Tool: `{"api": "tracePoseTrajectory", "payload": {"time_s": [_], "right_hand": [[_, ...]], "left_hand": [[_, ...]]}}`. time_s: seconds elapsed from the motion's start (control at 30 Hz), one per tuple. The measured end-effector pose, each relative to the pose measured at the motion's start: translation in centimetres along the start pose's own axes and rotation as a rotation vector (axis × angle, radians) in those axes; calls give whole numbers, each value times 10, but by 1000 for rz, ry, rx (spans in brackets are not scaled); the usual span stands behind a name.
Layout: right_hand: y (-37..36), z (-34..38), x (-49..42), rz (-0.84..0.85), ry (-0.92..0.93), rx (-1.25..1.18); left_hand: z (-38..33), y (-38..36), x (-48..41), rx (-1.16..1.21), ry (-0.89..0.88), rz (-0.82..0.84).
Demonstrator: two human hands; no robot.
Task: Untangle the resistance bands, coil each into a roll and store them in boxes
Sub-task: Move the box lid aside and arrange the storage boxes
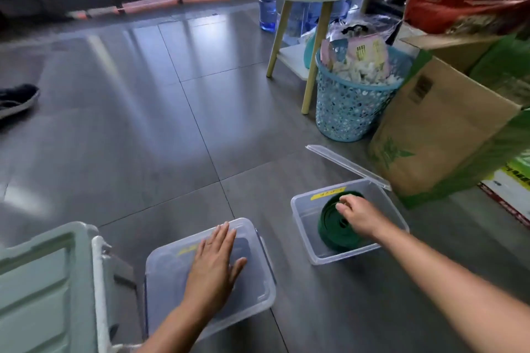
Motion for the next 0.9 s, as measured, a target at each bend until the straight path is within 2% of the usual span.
{"api": "tracePoseTrajectory", "payload": {"time_s": [0.07, 0.13, 0.2, 0.3, 0.5, 0.53, 0.6, 0.7, 0.77, 0.83, 0.9], "right_hand": [[37, -7, -21, -49, 5, 94], [62, -15, -32, -68, -10, 189], [71, -24, -41, -53, -4, 253], [66, -45, -52, 11, 11, 403], [48, -106, -94, 137, 41, 442], [44, -113, -99, 201, 31, 443], [42, -116, -105, 306, 50, 482], [50, -99, -110, 246, 223, 470], [58, -83, -93, 73, 499, 442], [58, -73, -54, -74, 798, 565], [38, -84, -15, -73, 972, 657]], "left_hand": [[-24, 9, -16, 4, -52, -5], [-49, 12, -27, 107, -78, 44], [-74, 8, -42, 155, -111, 51], [-116, -14, -60, 207, -70, 150], [-141, -102, -73, 684, 367, 550], [-141, -113, -68, 770, 400, 595], [-139, -121, -60, 924, 420, 582], [-134, -116, -55, 1163, 518, 507], [-131, -115, -54, 1265, 625, 478], [-125, -109, -56, 1369, 703, 416], [-116, -108, -61, 1491, 742, 340]]}}
Point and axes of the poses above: each hand's wrist, its own x-axis away from the middle knuckle, its own y-axis out of the back of the hand, z = x × y, the point moved 8 cm from there along -x, towards the middle knuckle, and after that the axes turned 15 degrees about y, right-handed, at the moved point
